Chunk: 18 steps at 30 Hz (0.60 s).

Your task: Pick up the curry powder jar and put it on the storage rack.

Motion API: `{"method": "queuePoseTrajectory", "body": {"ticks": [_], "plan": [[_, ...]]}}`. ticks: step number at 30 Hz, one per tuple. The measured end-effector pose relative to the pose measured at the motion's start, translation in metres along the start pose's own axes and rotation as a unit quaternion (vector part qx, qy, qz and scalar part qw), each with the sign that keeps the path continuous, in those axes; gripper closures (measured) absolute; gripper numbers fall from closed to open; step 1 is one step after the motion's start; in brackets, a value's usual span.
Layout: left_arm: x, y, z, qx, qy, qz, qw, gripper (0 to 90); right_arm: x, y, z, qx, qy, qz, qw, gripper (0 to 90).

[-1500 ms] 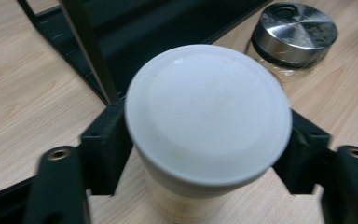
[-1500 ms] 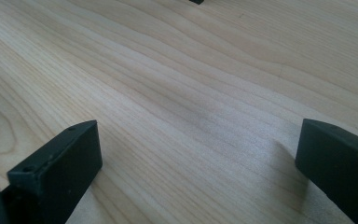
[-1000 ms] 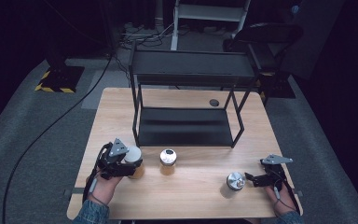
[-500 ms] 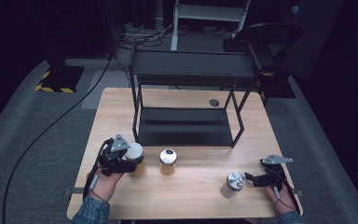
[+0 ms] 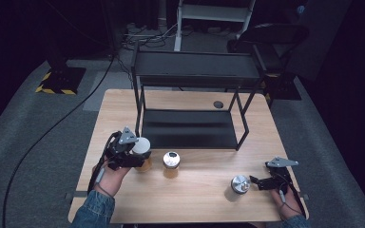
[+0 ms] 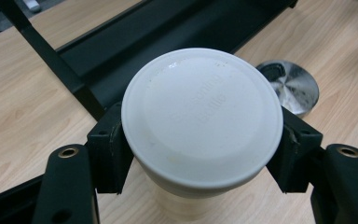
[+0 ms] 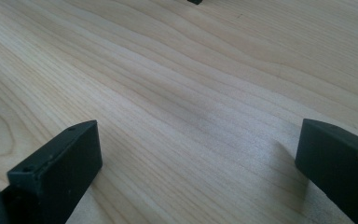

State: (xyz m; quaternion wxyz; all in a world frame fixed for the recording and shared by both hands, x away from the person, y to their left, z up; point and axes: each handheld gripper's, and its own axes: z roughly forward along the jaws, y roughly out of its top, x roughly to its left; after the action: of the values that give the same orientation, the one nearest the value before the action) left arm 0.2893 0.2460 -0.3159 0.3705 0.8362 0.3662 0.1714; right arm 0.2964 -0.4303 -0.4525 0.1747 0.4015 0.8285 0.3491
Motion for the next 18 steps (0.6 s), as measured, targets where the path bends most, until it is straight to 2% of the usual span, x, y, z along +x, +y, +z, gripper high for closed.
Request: {"method": "queuePoseTrajectory", "body": {"ticks": [18], "plan": [[0.001, 0.047, 0.008, -0.009, -0.001, 0.015, 0.9998, 33.7, 0.000, 0.000, 0.000, 0.000, 0.000, 0.000, 1.0000, 0.1]]}}
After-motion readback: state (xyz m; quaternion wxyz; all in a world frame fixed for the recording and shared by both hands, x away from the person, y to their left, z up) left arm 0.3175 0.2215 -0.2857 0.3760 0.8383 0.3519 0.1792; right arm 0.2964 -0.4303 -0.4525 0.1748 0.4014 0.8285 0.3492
